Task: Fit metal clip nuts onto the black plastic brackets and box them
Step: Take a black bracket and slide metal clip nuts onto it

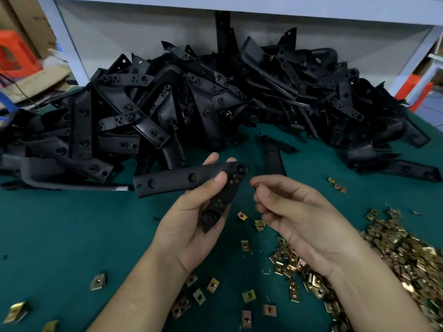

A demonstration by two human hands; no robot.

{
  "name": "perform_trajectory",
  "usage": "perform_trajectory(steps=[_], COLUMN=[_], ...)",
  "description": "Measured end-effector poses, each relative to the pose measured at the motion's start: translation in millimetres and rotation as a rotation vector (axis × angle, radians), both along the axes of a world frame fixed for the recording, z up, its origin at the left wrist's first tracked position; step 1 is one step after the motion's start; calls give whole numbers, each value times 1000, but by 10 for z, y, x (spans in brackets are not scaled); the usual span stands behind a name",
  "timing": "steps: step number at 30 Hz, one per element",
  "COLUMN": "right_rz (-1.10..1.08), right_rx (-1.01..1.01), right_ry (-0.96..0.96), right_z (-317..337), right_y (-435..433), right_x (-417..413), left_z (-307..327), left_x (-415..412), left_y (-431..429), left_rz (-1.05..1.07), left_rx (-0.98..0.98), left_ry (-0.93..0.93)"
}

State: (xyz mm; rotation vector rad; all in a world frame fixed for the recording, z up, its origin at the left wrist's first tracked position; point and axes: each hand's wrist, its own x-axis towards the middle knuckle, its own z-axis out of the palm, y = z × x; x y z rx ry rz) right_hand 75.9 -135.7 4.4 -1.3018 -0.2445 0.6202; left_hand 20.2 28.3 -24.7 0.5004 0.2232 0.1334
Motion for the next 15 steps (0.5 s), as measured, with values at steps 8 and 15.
perform_trajectory(steps=[8,15], right_rz=[-38,-25], right_rx=[50,-4], right_ry=[-7,-67], right_z=[-49,-83], right_y=[39,87], right_x=[-1,-38], left_z=[-13,16], left_x=[21,5], left_y=[15,-14], left_rz=[17,27], left_rx=[-44,12], left_ry=[6,34])
